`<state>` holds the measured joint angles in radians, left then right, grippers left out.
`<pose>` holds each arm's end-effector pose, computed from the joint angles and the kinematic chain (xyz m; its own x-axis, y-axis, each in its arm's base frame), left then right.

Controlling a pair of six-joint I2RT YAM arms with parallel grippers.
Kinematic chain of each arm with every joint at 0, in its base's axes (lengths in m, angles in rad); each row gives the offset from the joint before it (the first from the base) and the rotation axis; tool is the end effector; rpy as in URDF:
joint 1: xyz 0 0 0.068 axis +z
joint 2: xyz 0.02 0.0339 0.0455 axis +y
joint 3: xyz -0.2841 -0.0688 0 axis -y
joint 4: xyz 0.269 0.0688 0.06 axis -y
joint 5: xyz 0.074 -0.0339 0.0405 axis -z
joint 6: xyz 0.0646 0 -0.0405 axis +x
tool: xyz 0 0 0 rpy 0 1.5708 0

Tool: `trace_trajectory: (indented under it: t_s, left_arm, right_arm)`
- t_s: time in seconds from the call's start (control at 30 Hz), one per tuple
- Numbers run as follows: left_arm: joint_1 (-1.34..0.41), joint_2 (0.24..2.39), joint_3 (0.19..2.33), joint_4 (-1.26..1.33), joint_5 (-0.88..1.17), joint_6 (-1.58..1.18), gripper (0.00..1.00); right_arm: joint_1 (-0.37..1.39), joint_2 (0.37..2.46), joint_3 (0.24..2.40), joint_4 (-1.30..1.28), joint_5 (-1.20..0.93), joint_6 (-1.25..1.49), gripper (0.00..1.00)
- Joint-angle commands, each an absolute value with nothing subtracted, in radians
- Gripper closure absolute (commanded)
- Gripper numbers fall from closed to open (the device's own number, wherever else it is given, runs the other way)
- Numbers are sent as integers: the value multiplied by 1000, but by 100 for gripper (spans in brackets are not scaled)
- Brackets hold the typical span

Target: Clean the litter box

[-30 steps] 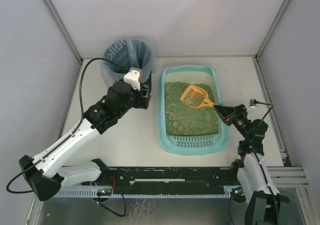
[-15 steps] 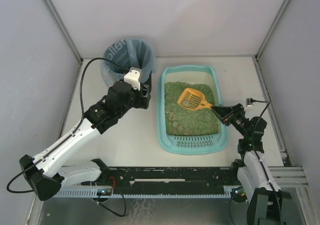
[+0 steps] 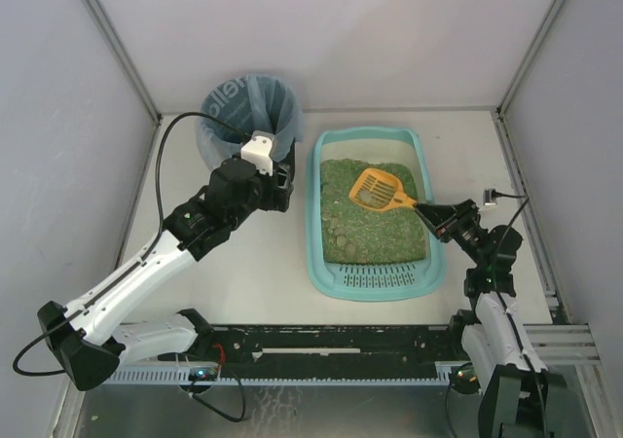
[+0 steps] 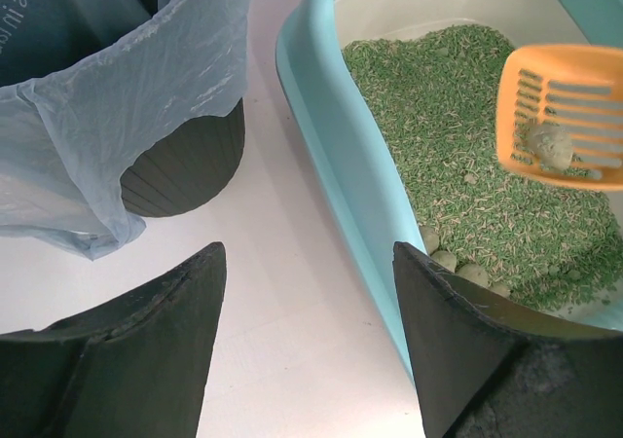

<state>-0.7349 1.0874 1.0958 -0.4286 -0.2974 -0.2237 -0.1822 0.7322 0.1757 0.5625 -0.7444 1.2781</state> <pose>0.2207 -0.1740 0.3719 -0.3933 0.0696 -0.9168 0.3644 0.9273 -0.0860 0.1951 0.0086 0.2130 -0.5087 0.8098 -0.2924 -0.1594 0.2452 0.9563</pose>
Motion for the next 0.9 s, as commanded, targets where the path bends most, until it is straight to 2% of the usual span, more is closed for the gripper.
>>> trace_trajectory:
  t_s: [0.0,0.13,0.27,0.4,0.53,0.7,0.87]
  left_arm:
    - [-735,1073,1140,-395,-314,-202,26]
    - [-736,1075,1140,-396,-310,-204,27]
    - [-733,1074,1140,-397,-317,-203,26]
    - [-729,1071,1141,-397,-306,-207,26]
    - [-727,1065,1141,-397,-317,-205,26]
    - [-724,1059,1141,-399,-311,-208,26]
    - [-671,1045,1133,-382,-283,-250,26]
  right_arm:
    - [-132,780,247,641,-830,1239,100]
    - [-195,738,198,580,-728,1287,100]
    - [-126,784,267,592,-818,1220,100]
    - [-187,746,209,527,-711,1279,100]
    - [-125,791,257,601,-800,1248,100]
    - [-151,728,231,531,-719,1252,100]
    - [-100,690,317,429,-667,1187,100]
